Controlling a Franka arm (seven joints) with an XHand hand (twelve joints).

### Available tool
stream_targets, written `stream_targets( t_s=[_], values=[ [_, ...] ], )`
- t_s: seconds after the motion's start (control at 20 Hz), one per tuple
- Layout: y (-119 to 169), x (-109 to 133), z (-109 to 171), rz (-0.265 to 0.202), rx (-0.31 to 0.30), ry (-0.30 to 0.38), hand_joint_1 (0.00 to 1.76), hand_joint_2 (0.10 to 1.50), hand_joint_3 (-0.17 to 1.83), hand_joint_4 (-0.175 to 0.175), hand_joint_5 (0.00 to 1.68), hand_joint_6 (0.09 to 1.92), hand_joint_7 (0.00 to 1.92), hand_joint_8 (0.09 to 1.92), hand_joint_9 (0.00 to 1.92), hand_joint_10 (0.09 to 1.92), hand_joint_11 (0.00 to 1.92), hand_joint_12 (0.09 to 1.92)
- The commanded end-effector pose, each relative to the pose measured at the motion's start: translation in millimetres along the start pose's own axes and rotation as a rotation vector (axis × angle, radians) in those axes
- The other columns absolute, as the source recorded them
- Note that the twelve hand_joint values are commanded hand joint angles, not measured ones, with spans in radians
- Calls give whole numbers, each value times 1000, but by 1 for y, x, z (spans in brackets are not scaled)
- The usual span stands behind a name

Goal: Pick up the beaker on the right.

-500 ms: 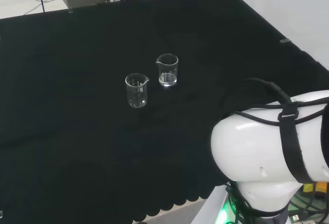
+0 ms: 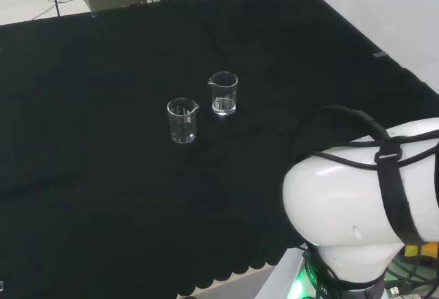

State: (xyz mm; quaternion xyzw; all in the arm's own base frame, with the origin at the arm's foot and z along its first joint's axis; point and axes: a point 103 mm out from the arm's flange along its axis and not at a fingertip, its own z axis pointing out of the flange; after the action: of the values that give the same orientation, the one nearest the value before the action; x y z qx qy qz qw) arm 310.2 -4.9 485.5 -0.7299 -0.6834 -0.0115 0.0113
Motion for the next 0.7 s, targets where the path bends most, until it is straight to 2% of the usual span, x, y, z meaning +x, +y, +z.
stream_targets(
  t_s=[0.05,0.45,0.7],
  values=[
    [5,-15,10,41,16,-29,89,1223,373,-27,489,87,56,534,149,631,0,1271],
    [21,-54,45,95,46,1,89,1237,342,-26,491,87,64,528,162,634,0,1273],
    [41,-85,80,106,84,21,91,1239,335,-26,492,87,78,531,173,638,0,1275]
  ],
)
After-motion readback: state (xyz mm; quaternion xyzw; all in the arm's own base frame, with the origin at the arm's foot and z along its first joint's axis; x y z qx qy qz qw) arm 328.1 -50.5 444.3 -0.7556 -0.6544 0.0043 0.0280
